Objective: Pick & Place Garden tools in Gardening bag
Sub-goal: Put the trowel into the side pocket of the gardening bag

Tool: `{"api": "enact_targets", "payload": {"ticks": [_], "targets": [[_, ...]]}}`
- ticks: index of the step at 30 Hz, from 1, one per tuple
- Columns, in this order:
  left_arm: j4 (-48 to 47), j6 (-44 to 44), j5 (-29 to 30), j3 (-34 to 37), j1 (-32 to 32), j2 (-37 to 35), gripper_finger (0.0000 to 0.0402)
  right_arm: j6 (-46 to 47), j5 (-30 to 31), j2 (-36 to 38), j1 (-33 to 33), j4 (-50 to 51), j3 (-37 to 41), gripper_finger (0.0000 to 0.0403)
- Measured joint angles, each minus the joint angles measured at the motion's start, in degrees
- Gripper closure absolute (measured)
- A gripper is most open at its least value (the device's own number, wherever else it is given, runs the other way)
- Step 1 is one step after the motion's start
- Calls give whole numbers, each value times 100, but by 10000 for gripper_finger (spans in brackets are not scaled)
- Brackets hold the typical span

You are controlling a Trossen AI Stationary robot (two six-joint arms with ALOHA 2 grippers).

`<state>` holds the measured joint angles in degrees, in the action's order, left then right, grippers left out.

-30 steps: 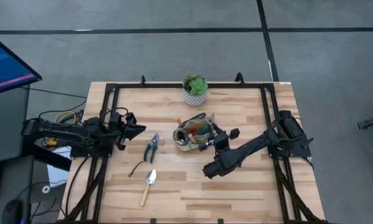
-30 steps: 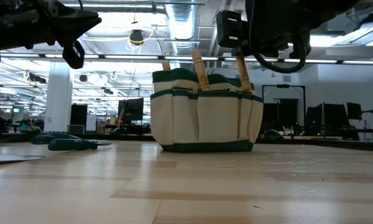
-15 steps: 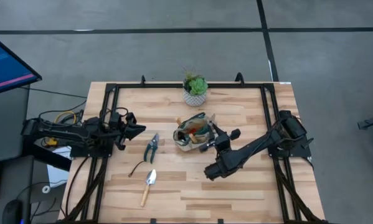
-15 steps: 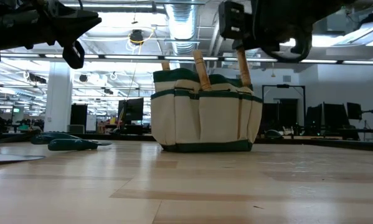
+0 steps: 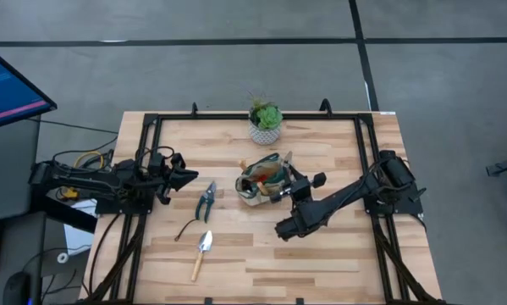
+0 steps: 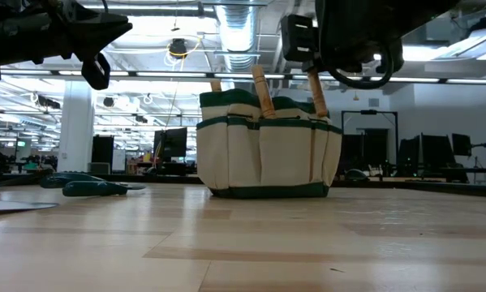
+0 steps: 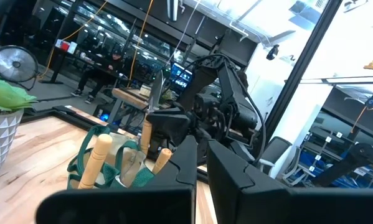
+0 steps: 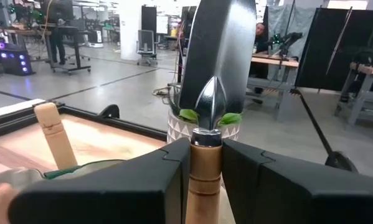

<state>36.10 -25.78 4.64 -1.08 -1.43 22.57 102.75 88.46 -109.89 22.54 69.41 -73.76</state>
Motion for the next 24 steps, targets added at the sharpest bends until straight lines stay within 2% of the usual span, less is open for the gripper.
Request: {"api": "enact_targets", "payload": {"ticks": [11,24], "targets": [[0,0,0,0,-1,0,394,-74,-173,-2,225,-103,1,345],[0,0,-1,0,-2,0,394,-122,-256,-4,-28,-171,2,345]]}}
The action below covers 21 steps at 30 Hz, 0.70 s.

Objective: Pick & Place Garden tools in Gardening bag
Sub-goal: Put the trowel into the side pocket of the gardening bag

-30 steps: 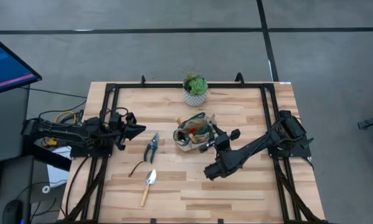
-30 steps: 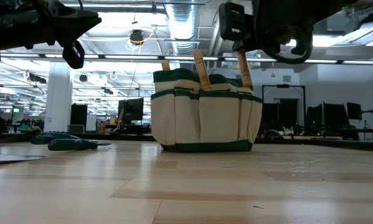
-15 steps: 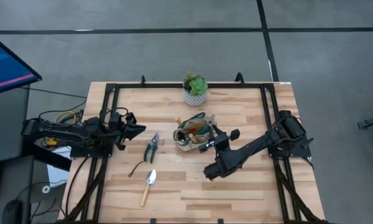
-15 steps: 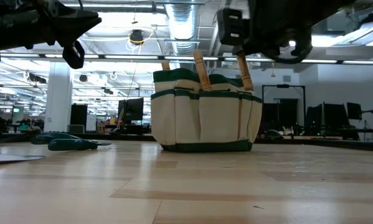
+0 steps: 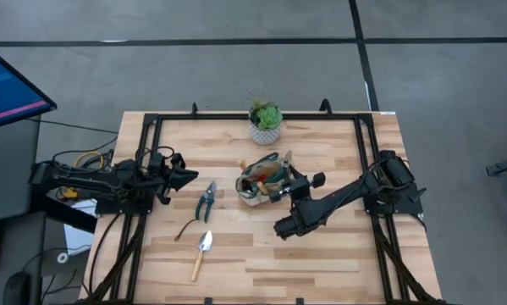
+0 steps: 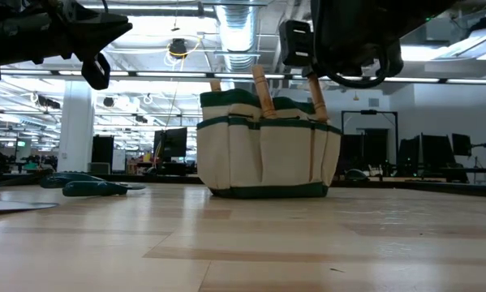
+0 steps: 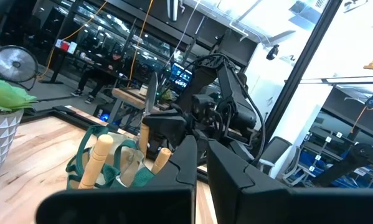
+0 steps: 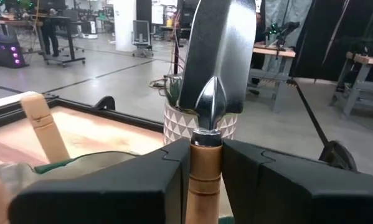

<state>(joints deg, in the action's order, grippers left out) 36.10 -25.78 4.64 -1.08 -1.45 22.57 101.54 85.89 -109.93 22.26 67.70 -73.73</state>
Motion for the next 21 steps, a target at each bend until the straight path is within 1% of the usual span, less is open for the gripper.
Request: {"api": "enact_targets", "payload": {"ticks": [6,13,17,21], "targets": [[0,0,-1,0,2,0,394,-13,-43,0,3,-4,2,345],[0,0,1,0,1,0,394,-24,95,0,-151,-225,2,345],[-2,0,1,0,2,0,394,-206,115,-212,-229,-578,10,345],[1,0,0,0,0,0,394,35,95,-497,-254,-699,4,345]]}}
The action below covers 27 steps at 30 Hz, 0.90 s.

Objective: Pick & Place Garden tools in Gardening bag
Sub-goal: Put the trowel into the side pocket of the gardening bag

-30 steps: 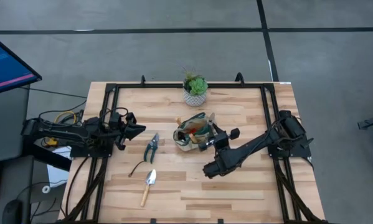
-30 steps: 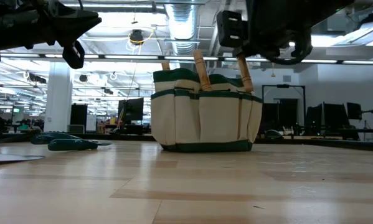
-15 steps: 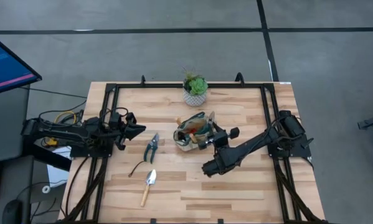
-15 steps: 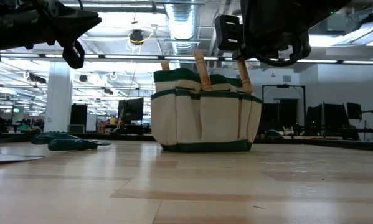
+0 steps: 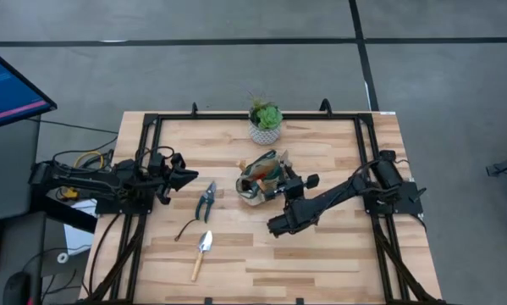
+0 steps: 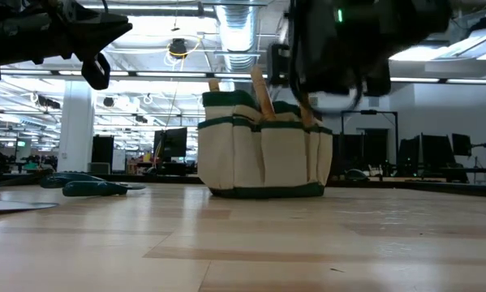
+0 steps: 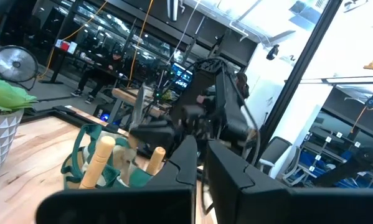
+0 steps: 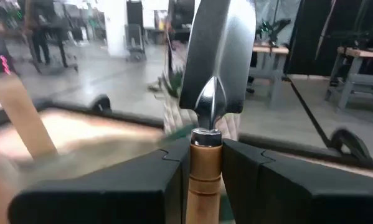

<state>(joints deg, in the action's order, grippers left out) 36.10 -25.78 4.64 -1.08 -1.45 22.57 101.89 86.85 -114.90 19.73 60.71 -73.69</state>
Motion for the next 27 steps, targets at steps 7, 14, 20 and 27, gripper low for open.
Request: {"api": "enact_targets", "payload": {"ticks": [7,14,20,27], "targets": [[6,0,1,0,1,0,394,273,24,-56,11,151,2,345],[17,0,1,0,0,0,394,319,-323,-62,15,202,-6,345],[26,0,0,0,0,0,394,225,-341,-71,87,193,-2,345],[39,0,0,0,0,0,394,-31,-619,-56,130,142,-4,292]]}}
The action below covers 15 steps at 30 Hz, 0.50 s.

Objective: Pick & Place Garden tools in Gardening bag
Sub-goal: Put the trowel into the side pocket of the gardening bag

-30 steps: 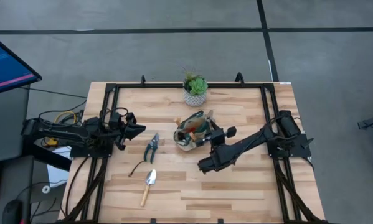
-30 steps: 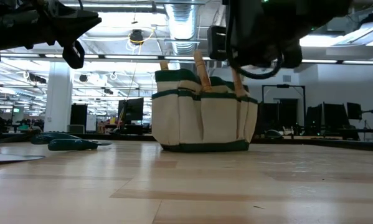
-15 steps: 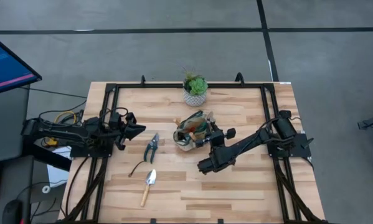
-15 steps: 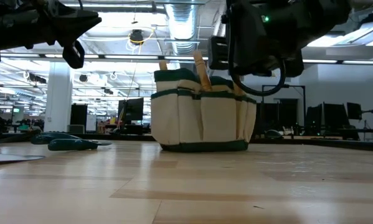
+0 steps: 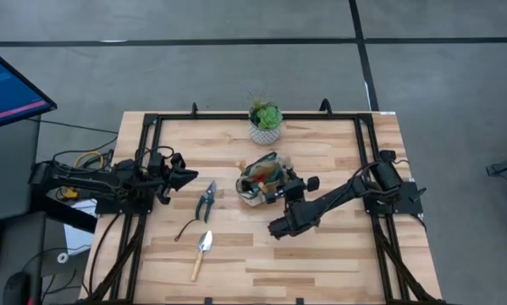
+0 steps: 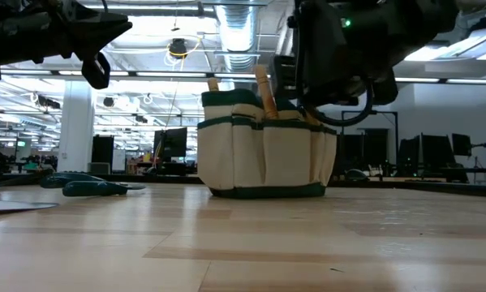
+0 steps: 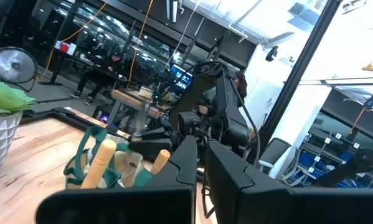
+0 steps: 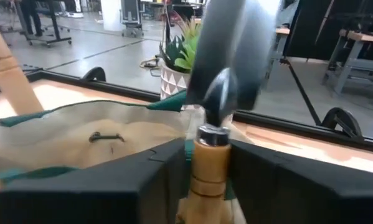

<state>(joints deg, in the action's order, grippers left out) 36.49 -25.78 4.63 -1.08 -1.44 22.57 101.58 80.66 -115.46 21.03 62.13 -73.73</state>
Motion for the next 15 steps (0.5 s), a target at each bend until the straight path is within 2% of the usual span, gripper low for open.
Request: {"api": "enact_targets", "payload": {"ticks": [9,15], "targets": [[3,0,1,0,1,0,394,-73,-99,446,281,238,-4,190],[2,0,1,0,1,0,394,-640,-155,879,381,232,-4,167]]}}
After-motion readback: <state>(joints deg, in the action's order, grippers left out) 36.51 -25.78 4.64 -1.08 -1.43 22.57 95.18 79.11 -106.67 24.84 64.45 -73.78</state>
